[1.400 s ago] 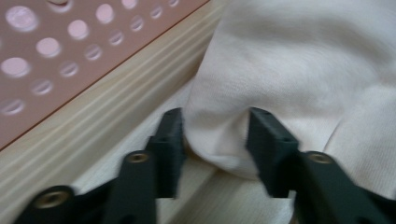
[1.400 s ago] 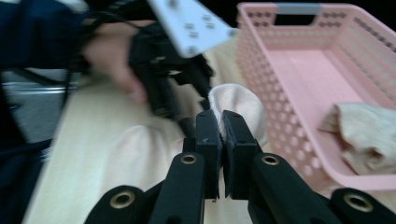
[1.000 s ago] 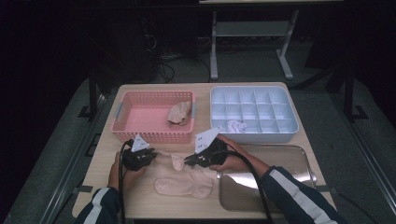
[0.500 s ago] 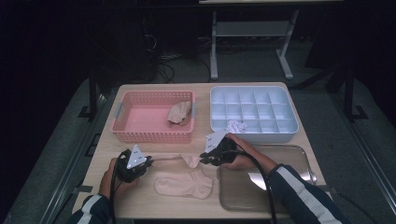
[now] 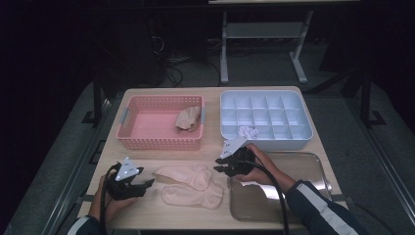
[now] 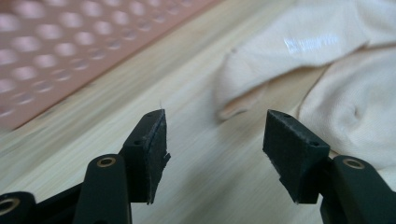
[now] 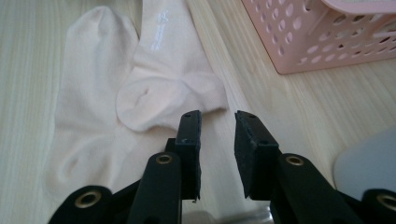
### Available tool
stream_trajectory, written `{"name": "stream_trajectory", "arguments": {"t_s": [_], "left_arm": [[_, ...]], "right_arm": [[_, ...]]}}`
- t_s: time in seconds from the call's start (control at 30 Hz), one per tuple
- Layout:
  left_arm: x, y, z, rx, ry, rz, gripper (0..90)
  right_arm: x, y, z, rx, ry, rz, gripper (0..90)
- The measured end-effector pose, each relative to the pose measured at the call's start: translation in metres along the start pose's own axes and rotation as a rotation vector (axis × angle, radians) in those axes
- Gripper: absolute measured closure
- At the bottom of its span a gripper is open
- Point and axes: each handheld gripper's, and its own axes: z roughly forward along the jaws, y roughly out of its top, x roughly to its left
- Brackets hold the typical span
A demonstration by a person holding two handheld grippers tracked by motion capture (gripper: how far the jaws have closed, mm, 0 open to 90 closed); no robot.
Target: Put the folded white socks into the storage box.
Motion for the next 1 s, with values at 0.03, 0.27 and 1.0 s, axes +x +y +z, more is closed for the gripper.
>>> {"name": "stream_trajectory", "arguments": {"t_s": [0.03, 0.27, 1.0], "left_arm": [[0.003, -0.001, -0.003, -0.006, 0.016, -0.02, 37.5], [0.027, 0.004, 0.006, -0.059, -0.03, -0.156, 39.6], [0.0, 0.033, 0.049, -0.048, 0.027, 0.105, 77.0]], "right_arm": [[0.003, 0.002, 0.001, -0.001, -0.01, 0.004, 70.6], [0.017, 0.017, 0.03, 0.014, -0.017, 0.02, 66.4], [-0.005, 0.001, 0.053, 0.091, -0.011, 0.11, 74.5]]}}
